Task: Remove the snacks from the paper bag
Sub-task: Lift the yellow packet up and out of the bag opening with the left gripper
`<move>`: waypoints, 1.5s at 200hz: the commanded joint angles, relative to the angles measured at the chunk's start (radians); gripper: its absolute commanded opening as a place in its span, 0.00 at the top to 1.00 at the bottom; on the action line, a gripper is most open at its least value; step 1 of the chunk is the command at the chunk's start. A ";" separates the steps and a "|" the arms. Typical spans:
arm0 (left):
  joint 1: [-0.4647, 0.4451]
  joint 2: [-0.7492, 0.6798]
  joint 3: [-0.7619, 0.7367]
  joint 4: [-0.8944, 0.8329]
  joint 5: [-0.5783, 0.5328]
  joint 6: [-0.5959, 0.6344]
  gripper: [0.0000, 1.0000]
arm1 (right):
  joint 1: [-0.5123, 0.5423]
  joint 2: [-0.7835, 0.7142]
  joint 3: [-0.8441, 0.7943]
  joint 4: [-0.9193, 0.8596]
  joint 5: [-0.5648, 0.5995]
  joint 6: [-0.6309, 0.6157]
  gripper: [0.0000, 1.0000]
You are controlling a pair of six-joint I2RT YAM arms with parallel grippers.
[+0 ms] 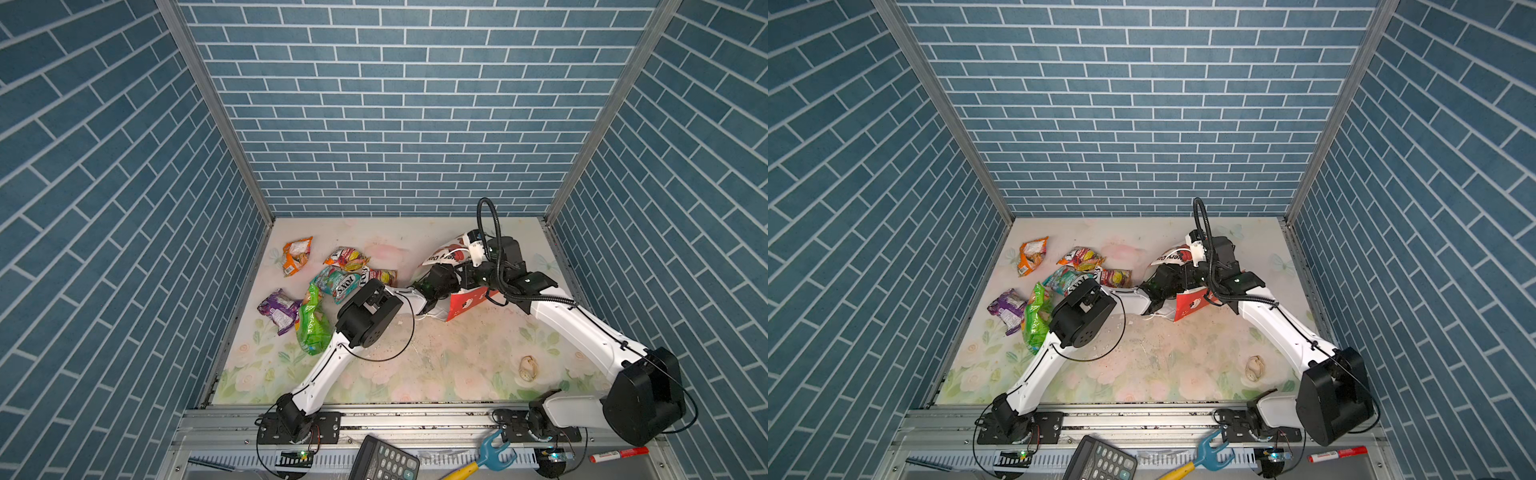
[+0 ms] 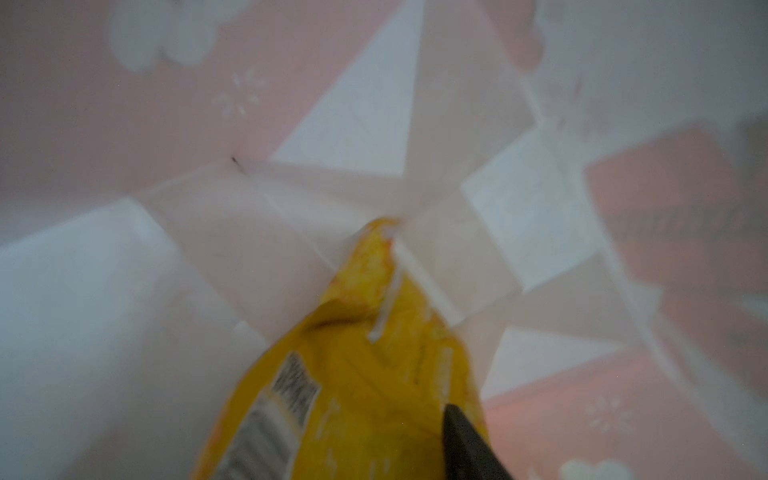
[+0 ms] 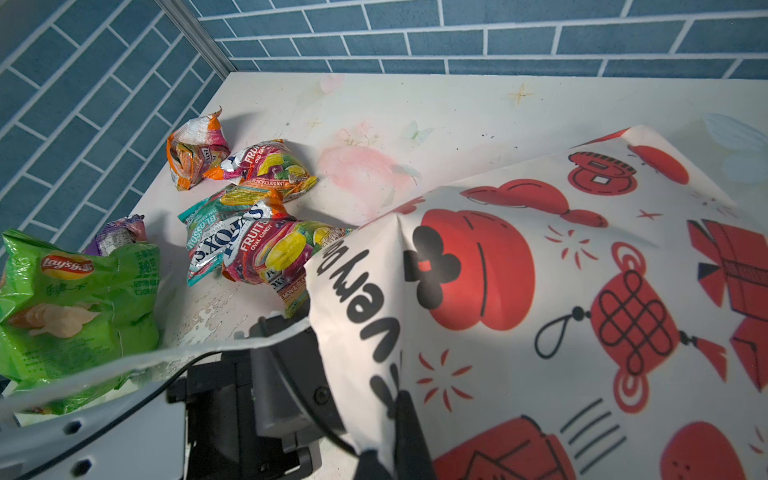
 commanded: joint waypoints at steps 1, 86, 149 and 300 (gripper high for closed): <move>-0.003 0.013 0.004 -0.050 -0.019 -0.006 0.61 | 0.018 -0.010 -0.026 0.007 -0.072 -0.016 1.00; -0.003 -0.141 -0.105 -0.061 -0.031 0.128 1.00 | 0.018 -0.021 -0.041 -0.030 0.008 -0.023 1.00; 0.006 -0.183 -0.155 -0.052 -0.020 0.142 1.00 | 0.018 -0.026 -0.046 -0.037 0.075 -0.019 1.00; 0.031 -0.270 -0.314 0.005 -0.011 0.153 1.00 | 0.018 -0.005 -0.031 -0.038 0.116 -0.033 1.00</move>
